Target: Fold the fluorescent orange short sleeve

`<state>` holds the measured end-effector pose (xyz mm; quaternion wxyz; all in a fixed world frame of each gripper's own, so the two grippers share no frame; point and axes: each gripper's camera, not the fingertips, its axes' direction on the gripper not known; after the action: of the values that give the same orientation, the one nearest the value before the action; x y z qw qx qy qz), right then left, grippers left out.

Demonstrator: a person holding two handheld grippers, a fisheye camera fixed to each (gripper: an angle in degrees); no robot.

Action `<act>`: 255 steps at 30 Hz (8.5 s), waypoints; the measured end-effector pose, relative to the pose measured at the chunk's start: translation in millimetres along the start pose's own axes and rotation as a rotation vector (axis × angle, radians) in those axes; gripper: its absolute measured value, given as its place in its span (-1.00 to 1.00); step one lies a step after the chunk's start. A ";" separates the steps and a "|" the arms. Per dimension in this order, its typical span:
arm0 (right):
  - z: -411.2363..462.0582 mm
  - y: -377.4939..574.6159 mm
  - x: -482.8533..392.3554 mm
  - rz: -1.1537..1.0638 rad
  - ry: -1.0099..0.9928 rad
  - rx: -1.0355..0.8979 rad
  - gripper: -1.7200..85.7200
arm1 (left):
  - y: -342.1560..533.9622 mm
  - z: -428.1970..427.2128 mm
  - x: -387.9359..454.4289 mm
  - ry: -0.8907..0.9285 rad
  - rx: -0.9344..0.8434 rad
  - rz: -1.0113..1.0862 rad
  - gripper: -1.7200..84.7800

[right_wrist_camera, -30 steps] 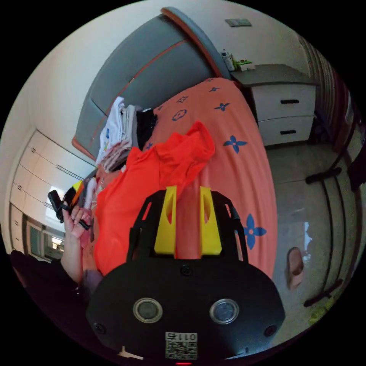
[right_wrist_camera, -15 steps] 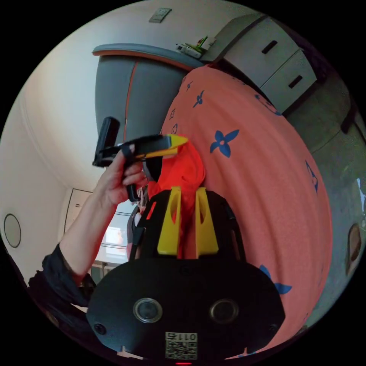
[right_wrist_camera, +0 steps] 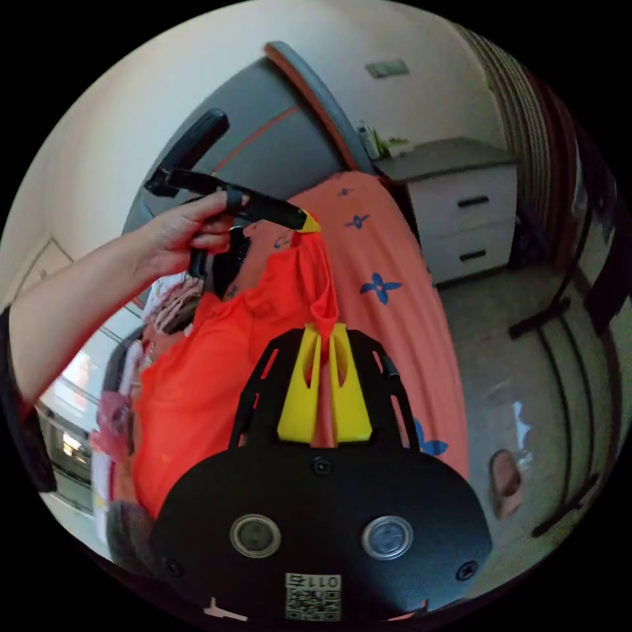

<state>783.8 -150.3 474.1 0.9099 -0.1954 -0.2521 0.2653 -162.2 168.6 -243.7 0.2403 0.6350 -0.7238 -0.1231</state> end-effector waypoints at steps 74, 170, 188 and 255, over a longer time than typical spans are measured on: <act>387.5 61.8 -821.8 -1.287 -0.422 -0.676 -0.78 | 1050.8 -172.5 -15.4 0.413 1.450 -1.641 -0.58; 631.6 82.2 -829.0 -1.199 -0.126 -0.822 -0.91 | 844.1 -243.3 -78.9 0.210 0.292 -1.034 -0.96; 500.4 157.9 -741.0 -1.156 0.058 -0.575 -0.94 | 850.6 -268.2 -59.0 0.191 0.487 -1.016 -0.96; 225.6 -23.6 -407.3 -0.596 -0.091 -0.464 -0.71 | 762.7 -110.9 -27.5 0.468 0.643 -0.821 -0.74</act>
<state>367.8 -355.5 520.8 0.8666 -0.3022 -0.3914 -0.0668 -760.1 334.0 214.6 0.1212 0.9157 -0.3463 0.1638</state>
